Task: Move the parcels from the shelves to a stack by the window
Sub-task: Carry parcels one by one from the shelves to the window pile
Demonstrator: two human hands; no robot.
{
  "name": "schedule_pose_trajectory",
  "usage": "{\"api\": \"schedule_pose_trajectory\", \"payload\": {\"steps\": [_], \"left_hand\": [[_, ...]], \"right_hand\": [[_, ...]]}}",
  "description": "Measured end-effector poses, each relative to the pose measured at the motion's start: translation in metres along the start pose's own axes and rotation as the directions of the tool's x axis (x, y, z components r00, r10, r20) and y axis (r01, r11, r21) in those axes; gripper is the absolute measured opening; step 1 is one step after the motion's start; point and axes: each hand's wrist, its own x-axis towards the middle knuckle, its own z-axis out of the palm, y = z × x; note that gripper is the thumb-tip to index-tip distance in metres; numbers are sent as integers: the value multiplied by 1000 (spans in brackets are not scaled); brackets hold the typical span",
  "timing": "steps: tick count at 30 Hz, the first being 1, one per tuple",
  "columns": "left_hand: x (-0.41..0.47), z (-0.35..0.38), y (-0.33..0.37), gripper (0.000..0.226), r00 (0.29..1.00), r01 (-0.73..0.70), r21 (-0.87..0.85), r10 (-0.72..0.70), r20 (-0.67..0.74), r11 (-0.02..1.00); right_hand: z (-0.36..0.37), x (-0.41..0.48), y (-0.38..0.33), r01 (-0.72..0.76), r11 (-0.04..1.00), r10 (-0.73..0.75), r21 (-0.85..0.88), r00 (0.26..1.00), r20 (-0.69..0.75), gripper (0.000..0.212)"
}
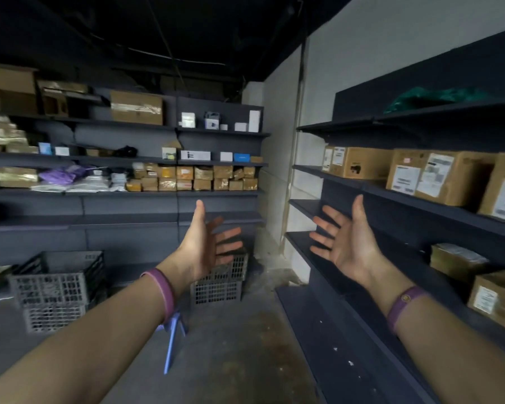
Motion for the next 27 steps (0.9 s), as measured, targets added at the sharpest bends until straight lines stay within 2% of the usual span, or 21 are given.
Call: {"api": "schedule_pose_trajectory", "payload": {"steps": [8, 14, 20, 27], "left_hand": [[82, -36, 14, 86, 997, -26, 2, 26, -74, 1000], [177, -83, 12, 80, 994, -25, -20, 22, -103, 999], [302, -118, 31, 73, 1000, -5, -65, 5, -3, 998], [432, -118, 43, 69, 995, 47, -93, -39, 87, 995]], "right_hand": [[21, 122, 27, -72, 997, 72, -7, 991, 109, 87], [45, 222, 61, -107, 993, 110, -46, 990, 90, 87], [65, 345, 73, -95, 993, 99, -69, 993, 59, 86], [53, 449, 67, -41, 994, 34, -106, 997, -66, 77]]}}
